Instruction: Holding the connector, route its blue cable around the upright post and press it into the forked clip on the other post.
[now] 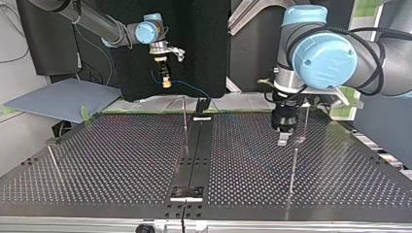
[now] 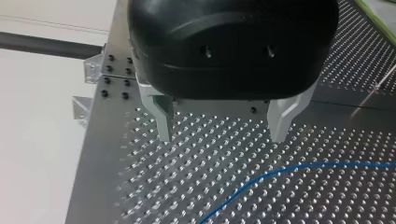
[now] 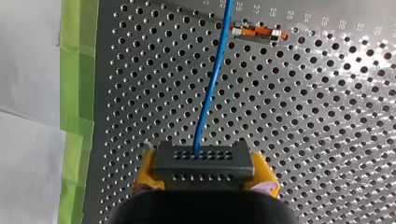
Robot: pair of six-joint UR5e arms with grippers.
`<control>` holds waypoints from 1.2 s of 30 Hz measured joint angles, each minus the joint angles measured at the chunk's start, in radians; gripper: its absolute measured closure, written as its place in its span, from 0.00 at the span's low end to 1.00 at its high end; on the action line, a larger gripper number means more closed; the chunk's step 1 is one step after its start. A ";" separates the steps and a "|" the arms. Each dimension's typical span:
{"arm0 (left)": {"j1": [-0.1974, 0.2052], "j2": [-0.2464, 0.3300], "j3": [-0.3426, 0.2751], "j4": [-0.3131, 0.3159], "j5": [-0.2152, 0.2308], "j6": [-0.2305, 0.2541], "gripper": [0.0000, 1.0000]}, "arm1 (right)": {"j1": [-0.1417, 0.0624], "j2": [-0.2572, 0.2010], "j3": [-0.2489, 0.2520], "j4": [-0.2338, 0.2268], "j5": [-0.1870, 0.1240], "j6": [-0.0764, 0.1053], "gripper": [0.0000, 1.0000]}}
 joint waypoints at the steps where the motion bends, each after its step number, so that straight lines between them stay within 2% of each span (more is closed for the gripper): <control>1: -0.011 -0.011 0.003 0.011 -0.011 0.000 0.00 | 0.000 0.000 0.000 -0.001 0.000 0.000 1.00; 6: -0.051 -0.051 0.013 0.052 -0.045 0.004 0.00 | 0.002 0.000 0.000 -0.003 0.000 0.001 1.00; 14: -0.115 -0.111 0.016 0.115 -0.049 0.010 0.00 | 0.005 0.000 0.000 -0.003 -0.001 0.001 1.00; 21: -0.165 -0.151 0.019 0.174 -0.070 0.056 0.00 | 0.006 0.000 0.000 -0.003 -0.002 0.000 1.00; 27: -0.155 -0.184 0.022 0.239 -0.095 0.077 0.00 | 0.007 0.000 0.000 -0.004 -0.002 0.000 1.00; 31: -0.136 -0.208 0.022 0.278 -0.130 0.103 0.00 | 0.007 0.000 0.000 -0.004 -0.002 0.000 1.00; 36: -0.104 -0.217 0.022 0.316 -0.151 0.105 0.00 | 0.008 0.000 0.000 -0.003 -0.002 0.000 1.00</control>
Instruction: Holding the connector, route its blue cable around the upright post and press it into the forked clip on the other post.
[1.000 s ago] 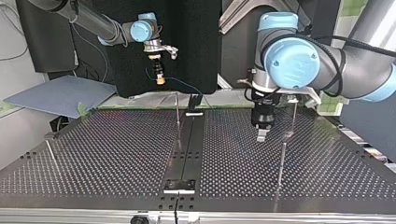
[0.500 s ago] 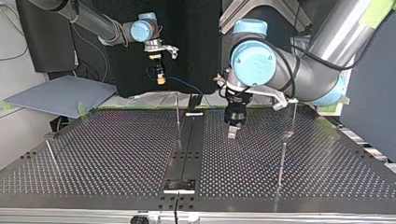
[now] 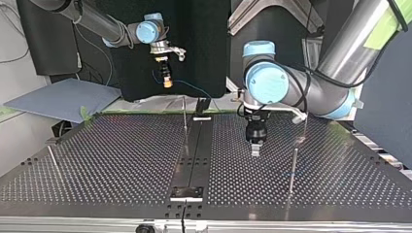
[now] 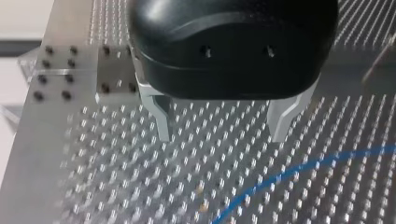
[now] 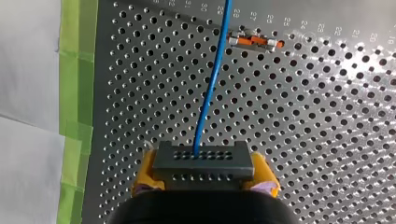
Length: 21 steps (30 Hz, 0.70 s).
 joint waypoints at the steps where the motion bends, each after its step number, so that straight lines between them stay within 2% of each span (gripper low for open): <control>1: 0.009 -0.001 0.000 0.009 0.000 -0.001 0.00 | 0.000 0.000 0.000 0.000 0.000 0.000 1.00; 5: 0.027 -0.002 0.000 0.040 0.004 0.000 0.00 | 0.001 0.000 0.000 0.000 0.000 0.000 1.00; 12: 0.025 -0.019 0.001 0.089 0.029 0.003 0.00 | 0.001 0.000 0.000 0.000 0.000 0.000 1.00; 21: 0.037 -0.040 0.001 0.106 0.010 0.016 0.00 | 0.002 0.001 0.000 0.000 0.000 0.000 1.00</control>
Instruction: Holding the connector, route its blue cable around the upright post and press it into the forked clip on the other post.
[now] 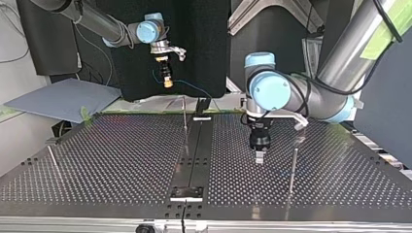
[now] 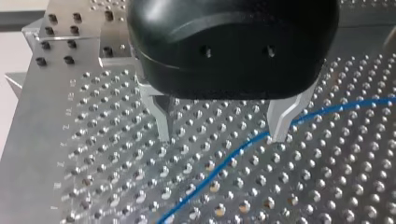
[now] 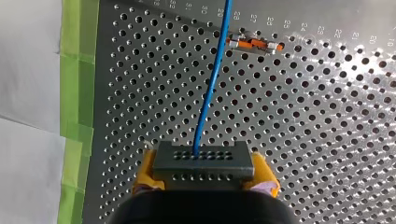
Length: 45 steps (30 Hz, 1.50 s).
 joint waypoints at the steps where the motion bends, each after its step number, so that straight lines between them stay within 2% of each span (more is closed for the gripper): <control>1: 0.001 0.000 0.000 0.002 -0.002 0.001 0.00 | 0.000 0.000 0.000 0.000 0.000 0.000 1.00; 9: 0.001 -0.031 0.000 0.009 0.008 0.022 0.00 | 0.000 -0.001 0.000 0.002 0.000 -0.001 1.00; 20: 0.014 -0.062 0.007 0.055 0.009 0.031 0.00 | 0.000 -0.001 0.000 0.002 0.000 -0.003 1.00; 28: 0.014 -0.109 0.013 0.080 0.008 0.042 0.00 | 0.001 -0.001 0.000 0.000 0.000 -0.003 1.00; 36: 0.014 -0.143 0.015 0.088 -0.013 0.058 0.00 | 0.003 -0.001 0.000 0.000 0.000 -0.003 1.00; 45: 0.000 -0.219 0.015 0.093 -0.038 0.075 0.00 | 0.004 -0.001 0.000 0.004 0.000 -0.004 1.00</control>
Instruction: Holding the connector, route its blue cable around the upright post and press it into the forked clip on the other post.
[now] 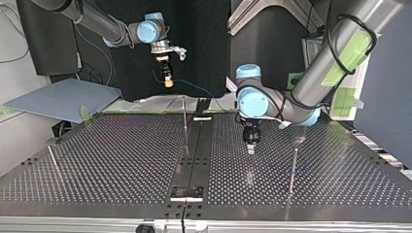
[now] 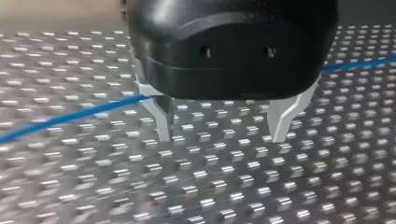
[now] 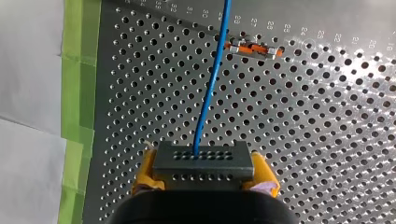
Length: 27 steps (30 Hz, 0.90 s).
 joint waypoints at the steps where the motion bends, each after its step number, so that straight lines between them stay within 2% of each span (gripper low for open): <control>1: -0.001 -0.009 0.000 0.001 -0.002 0.001 0.00 | 0.000 0.000 0.000 0.000 0.000 0.000 1.00; 12: -0.007 -0.034 -0.001 0.007 -0.009 0.003 0.00 | 0.000 0.000 0.000 0.002 0.000 0.000 1.00; 27: -0.033 -0.158 0.002 0.050 -0.031 0.028 0.00 | 0.000 0.000 0.000 0.005 0.000 -0.004 1.00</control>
